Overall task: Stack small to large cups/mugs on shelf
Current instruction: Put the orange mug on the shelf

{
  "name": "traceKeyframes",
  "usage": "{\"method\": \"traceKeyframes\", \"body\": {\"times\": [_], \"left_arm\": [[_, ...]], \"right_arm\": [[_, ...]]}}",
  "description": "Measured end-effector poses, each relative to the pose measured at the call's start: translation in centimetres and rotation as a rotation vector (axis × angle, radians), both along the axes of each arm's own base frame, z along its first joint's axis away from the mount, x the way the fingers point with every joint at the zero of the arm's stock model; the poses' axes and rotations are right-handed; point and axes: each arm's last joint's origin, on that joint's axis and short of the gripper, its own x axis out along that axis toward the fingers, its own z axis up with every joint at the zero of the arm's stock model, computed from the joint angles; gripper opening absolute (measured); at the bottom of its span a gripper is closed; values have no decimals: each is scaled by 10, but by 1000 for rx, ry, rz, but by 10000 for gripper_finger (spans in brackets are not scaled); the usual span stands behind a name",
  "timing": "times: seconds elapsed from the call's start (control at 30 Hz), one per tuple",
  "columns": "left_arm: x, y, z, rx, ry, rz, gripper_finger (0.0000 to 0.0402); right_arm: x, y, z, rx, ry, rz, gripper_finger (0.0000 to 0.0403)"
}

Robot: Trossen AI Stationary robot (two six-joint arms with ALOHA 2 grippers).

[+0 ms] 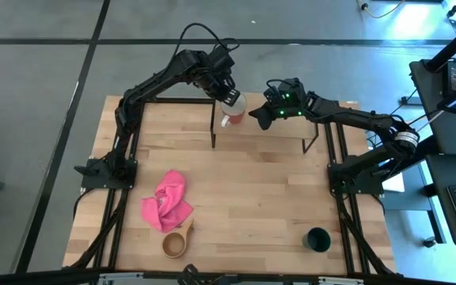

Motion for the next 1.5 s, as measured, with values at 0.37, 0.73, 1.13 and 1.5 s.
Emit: {"method": "traceKeyframes", "body": {"times": [0.37, 0.73, 1.13, 1.5], "left_arm": [[2, 1, 1, 15, -21, 0, 47], [1, 1, 1, 22, -9, -21, 49], [0, 3, 0, 79, 32, -4, 60], [-5, 6, 0, 84, 59, 7, 78]], "right_arm": [[0, 0, 0, 1, 1, -1, 2], [0, 0, 0, 2, 0, -1, 2], [0, 0, 0, 0, 1, 0, 3], [0, 0, 0, 0, 3, 1, 3]]}}
